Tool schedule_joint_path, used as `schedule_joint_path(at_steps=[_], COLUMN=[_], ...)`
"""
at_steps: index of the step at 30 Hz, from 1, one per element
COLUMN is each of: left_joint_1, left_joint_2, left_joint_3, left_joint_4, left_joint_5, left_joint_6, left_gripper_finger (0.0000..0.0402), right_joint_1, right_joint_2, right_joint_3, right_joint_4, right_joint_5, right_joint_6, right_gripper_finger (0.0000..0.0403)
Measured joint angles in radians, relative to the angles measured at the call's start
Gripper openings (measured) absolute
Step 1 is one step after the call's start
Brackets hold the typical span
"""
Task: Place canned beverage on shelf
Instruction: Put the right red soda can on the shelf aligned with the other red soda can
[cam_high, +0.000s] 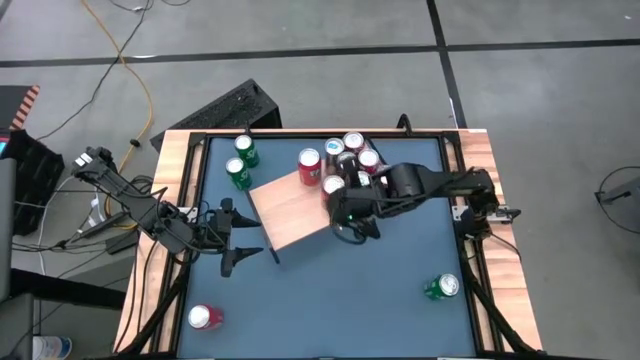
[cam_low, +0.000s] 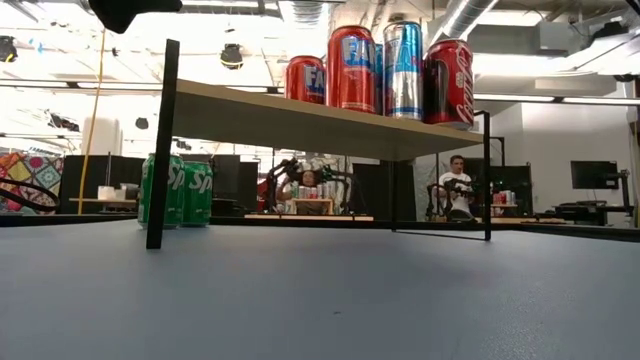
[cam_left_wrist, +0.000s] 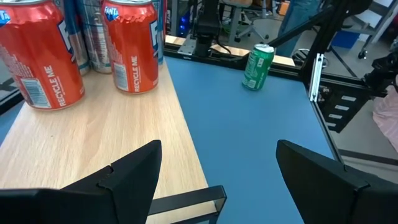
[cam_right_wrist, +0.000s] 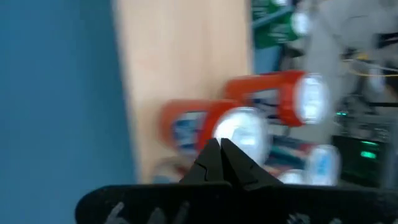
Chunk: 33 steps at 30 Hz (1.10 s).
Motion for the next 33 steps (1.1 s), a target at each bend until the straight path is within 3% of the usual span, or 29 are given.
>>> schedule_joint_path(at_steps=[4, 18, 33], left_joint_1=[0.000, 0.000, 0.000], left_joint_2=[0.000, 0.000, 0.000], left_joint_3=[0.000, 0.000, 0.000], left_joint_4=[0.001, 0.000, -0.001], left_joint_5=[0.000, 0.002, 0.002], left_joint_6=[-0.008, -0.018, -0.018], left_gripper_finger=[0.0303, 0.0303, 0.0303], right_joint_1=[0.030, -0.030, -0.108], right_joint_2=[0.001, 0.003, 0.002], right_joint_3=[-0.015, -0.298, -0.304], right_joint_4=[-0.024, 0.044, 0.187], right_joint_5=[-0.076, -0.076, -0.084], right_joint_6=[0.074, 0.098, -0.026], right_gripper_finger=[0.0000, 0.0000, 0.0000])
